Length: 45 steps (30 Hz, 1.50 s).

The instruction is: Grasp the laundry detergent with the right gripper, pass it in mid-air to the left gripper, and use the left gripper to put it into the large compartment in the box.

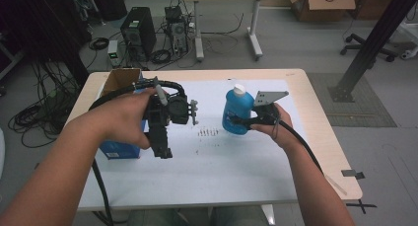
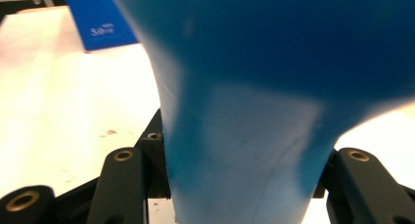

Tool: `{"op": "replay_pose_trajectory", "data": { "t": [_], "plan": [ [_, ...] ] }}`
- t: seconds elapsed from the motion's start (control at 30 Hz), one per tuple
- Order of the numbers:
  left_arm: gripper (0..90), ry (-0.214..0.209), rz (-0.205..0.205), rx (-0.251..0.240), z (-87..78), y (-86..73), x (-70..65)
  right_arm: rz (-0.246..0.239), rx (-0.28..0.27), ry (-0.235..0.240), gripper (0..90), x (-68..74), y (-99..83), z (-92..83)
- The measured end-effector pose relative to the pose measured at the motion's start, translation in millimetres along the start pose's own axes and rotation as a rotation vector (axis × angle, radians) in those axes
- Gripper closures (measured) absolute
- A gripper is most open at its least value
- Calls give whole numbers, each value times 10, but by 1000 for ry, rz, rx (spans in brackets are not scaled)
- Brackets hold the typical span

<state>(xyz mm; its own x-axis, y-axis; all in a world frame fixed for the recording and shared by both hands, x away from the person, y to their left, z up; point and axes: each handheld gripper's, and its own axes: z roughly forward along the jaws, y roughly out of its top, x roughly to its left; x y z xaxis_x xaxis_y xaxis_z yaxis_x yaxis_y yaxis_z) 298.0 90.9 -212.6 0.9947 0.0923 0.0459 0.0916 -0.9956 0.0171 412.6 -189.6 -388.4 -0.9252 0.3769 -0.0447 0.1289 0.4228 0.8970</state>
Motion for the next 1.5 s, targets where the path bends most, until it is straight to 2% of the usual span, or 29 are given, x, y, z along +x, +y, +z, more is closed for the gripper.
{"op": "replay_pose_trajectory", "data": {
  "t": [0.13,0.33,0.5,0.8,0.93,1.2,1.5],
  "plan": [
    [2,7,0,-6,-35,6,17,-26,5,28,464,52,152,-155],
    [2,9,2,-4,-54,26,35,-54,-1,98,462,133,323,-339],
    [2,6,0,-6,-64,41,41,-124,26,177,459,282,433,-385],
    [2,3,11,-2,-45,92,47,-212,65,303,457,602,502,-303],
    [2,3,16,2,-37,132,59,-237,76,326,457,708,499,-228],
    [2,-3,26,11,-6,210,64,-252,73,373,457,849,490,-118],
    [2,-8,38,18,33,278,62,-221,52,401,456,956,422,49]
  ]
}}
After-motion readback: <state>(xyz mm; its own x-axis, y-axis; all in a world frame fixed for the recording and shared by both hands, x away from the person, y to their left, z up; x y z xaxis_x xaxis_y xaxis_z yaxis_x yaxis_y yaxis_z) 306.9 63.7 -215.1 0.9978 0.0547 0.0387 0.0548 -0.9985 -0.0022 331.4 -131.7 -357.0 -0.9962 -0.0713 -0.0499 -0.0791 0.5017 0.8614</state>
